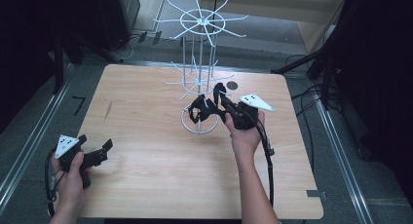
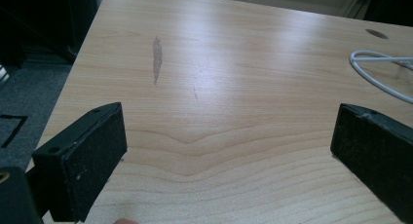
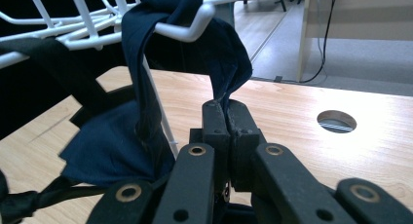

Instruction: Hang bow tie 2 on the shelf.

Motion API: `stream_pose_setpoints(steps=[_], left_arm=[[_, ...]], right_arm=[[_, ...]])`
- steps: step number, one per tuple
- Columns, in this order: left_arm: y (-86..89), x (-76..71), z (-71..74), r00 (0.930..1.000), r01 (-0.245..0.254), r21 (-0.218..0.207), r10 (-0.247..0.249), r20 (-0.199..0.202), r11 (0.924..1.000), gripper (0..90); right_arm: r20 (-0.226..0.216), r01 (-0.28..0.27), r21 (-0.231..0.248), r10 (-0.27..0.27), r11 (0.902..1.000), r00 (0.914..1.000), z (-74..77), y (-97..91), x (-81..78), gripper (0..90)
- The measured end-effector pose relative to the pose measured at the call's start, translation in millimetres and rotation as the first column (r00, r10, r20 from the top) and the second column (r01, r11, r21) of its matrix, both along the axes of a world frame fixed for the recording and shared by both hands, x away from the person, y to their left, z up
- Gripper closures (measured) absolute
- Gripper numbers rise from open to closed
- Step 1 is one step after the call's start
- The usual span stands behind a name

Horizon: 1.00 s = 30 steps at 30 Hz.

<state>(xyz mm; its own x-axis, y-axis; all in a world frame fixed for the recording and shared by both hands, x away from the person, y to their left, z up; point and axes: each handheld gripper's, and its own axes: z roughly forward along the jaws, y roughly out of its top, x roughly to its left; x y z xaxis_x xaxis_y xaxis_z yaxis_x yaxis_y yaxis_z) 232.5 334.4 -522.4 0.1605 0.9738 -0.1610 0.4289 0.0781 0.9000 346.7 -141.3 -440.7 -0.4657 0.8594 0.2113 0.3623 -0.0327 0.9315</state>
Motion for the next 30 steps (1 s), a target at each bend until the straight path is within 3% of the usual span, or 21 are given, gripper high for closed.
stream_pose_setpoints(steps=[6,11,18,22,30], left_arm=[[-0.2,0.1,-0.1,1.0000,-0.002,0.000,0.002,0.002,1.0000,0.2],[-0.1,0.0,-0.1,1.0000,-0.001,0.002,0.001,0.001,1.0000,0.2],[-0.3,0.0,-0.1,1.0000,-0.001,0.003,0.001,0.002,1.0000,0.2],[-0.4,-0.1,-0.1,1.0000,-0.001,0.004,0.001,0.001,1.0000,0.2],[-0.9,-0.2,-0.1,1.0000,-0.001,0.005,0.001,0.002,1.0000,0.2]], right_arm=[[0.002,-0.011,-0.001,0.011,0.9999,0.9999,-3.5,-2.2,-1.2,84.4],[0.001,-0.016,-0.004,0.016,0.9999,0.9999,-7.5,-5.7,-4.3,75.5],[0.017,-0.009,0.001,0.009,1.0000,0.9998,-9.9,-13.7,-10.8,47.4],[0.026,-0.019,-0.020,0.019,0.9996,0.9995,-7.8,-18.4,-15.4,37.2],[0.038,0.002,-0.019,-0.001,0.9998,0.9993,-9.3,-31.1,-25.9,32.1]])
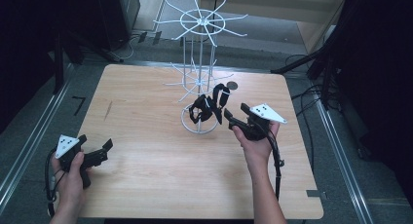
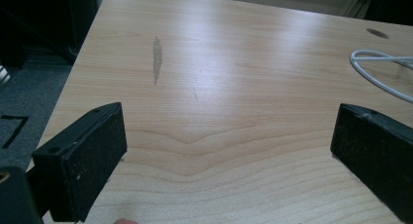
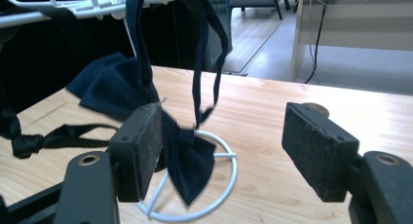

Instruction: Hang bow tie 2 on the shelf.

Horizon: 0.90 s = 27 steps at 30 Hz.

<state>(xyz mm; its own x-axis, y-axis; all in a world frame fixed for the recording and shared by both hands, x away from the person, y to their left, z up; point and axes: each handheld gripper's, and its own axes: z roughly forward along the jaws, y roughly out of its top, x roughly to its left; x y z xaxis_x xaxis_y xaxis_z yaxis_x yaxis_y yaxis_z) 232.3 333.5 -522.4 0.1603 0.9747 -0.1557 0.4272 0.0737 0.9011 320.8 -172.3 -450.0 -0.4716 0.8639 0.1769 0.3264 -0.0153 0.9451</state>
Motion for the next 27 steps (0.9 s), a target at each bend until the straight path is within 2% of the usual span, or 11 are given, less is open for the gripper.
stream_pose_setpoints(steps=[6,12,18,27], left_arm=[[-0.1,0.0,0.0,1.0000,-0.001,-0.001,0.001,-0.002,1.0000,0.2],[-0.4,0.2,-0.1,1.0000,-0.001,-0.004,0.001,0.002,1.0000,0.2],[-0.7,0.0,-0.1,1.0000,0.002,0.000,-0.002,0.001,1.0000,0.2],[-0.9,0.1,-0.1,1.0000,0.000,-0.002,0.000,0.003,1.0000,0.2]], right_arm=[[-0.009,-0.006,-0.010,0.006,0.9999,0.9999,-6.7,-9.4,-7.7,30.9],[-0.012,0.009,-0.025,-0.009,0.9997,0.9999,-14.4,-20.1,-15.7,25.1],[-0.022,0.026,-0.021,-0.026,0.9995,0.9994,-22.7,-31.3,-23.5,19.9],[-0.040,0.028,-0.022,-0.029,0.9994,0.9988,-30.4,-41.5,-32.6,16.6]])
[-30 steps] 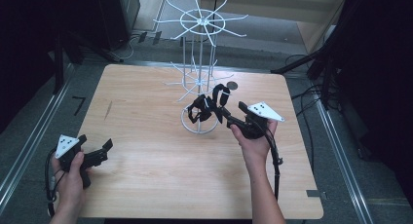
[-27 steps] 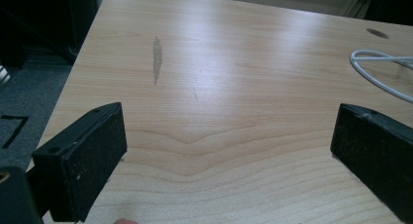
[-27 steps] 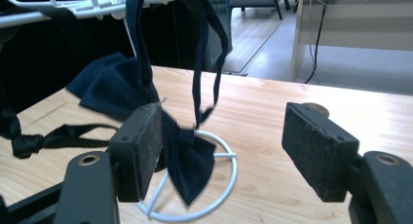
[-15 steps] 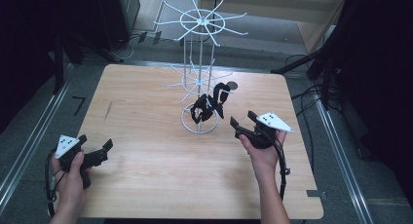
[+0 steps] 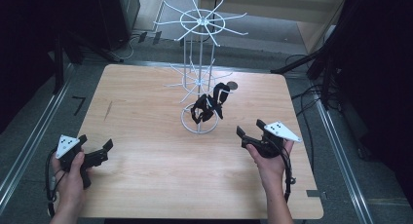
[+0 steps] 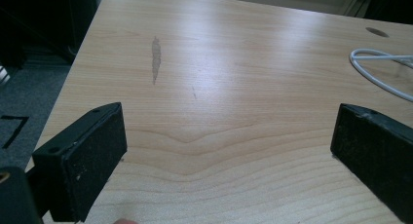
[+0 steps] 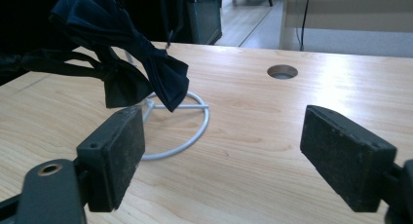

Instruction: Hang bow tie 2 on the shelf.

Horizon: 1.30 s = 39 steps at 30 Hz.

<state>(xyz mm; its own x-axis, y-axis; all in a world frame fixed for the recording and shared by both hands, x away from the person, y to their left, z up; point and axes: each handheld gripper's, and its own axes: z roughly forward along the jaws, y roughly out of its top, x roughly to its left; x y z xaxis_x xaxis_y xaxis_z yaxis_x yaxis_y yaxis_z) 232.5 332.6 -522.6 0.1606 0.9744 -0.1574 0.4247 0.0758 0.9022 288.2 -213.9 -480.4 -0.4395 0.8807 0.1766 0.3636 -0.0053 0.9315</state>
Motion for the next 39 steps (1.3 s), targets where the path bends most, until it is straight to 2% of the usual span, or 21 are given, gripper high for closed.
stream_pose_setpoints(steps=[7,13,19,30,39], left_arm=[[0.1,-0.2,0.1,1.0000,0.001,0.002,-0.001,-0.001,1.0000,0.2],[0.1,-0.1,0.1,1.0000,0.001,0.002,-0.001,-0.001,1.0000,0.2],[-0.1,-0.2,0.1,1.0000,0.000,0.003,0.000,0.000,1.0000,0.2],[0.2,-0.1,0.1,1.0000,0.002,-0.001,-0.002,-0.001,1.0000,0.2],[0.2,-0.1,0.1,1.0000,0.002,0.000,-0.002,-0.001,1.0000,0.2]], right_arm=[[-0.010,0.002,0.001,-0.002,1.0000,0.9999,-8.4,-6.9,-7.2,13.5],[-0.022,0.027,0.015,-0.026,0.9995,0.9994,-14.8,-15.5,-12.5,13.1],[-0.037,0.045,0.007,-0.045,0.9990,0.9983,-22.8,-22.8,-18.6,13.1],[-0.062,0.055,-0.056,-0.059,0.9969,0.9964,-33.0,-35.7,-27.8,13.1],[-0.087,0.067,-0.072,-0.073,0.9952,0.9936,-40.8,-53.3,-38.1,13.1]])
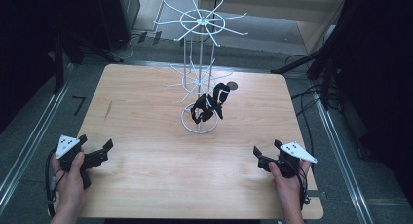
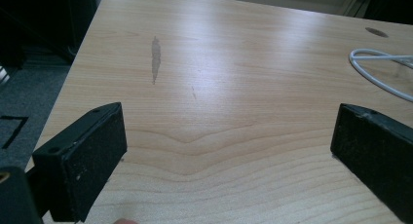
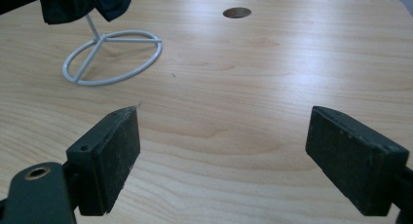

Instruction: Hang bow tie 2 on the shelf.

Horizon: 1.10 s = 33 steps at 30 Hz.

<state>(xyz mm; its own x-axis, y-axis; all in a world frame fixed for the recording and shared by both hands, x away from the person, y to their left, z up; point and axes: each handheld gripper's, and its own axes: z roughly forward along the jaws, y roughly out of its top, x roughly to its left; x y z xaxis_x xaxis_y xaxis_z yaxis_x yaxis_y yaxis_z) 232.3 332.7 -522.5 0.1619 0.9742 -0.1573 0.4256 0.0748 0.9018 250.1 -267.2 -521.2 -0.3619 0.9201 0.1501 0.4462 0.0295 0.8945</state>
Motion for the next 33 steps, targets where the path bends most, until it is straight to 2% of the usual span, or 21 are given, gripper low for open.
stream_pose_setpoints(steps=[12,17,27,33], left_arm=[[-0.1,-0.1,0.0,1.0000,0.002,0.000,-0.002,-0.002,1.0000,0.2],[-0.3,-0.2,0.0,1.0000,0.000,0.002,0.000,-0.001,1.0000,0.2],[-0.2,-0.1,-0.1,1.0000,0.001,0.002,-0.001,-0.001,1.0000,0.2],[-0.5,-0.4,0.0,1.0000,0.000,0.002,0.000,-0.002,1.0000,0.2]], right_arm=[[0.000,0.042,0.005,-0.042,0.9991,0.9991,-8.8,-29.5,-13.1,13.2],[-0.004,0.070,0.044,-0.070,0.9965,0.9975,-11.6,-44.7,-19.6,13.3],[-0.019,0.133,0.035,-0.133,0.9904,0.9909,-21.0,-73.1,-32.6,13.4],[-0.030,0.150,0.022,-0.150,0.9884,0.9883,-24.1,-83.4,-41.1,13.3]])
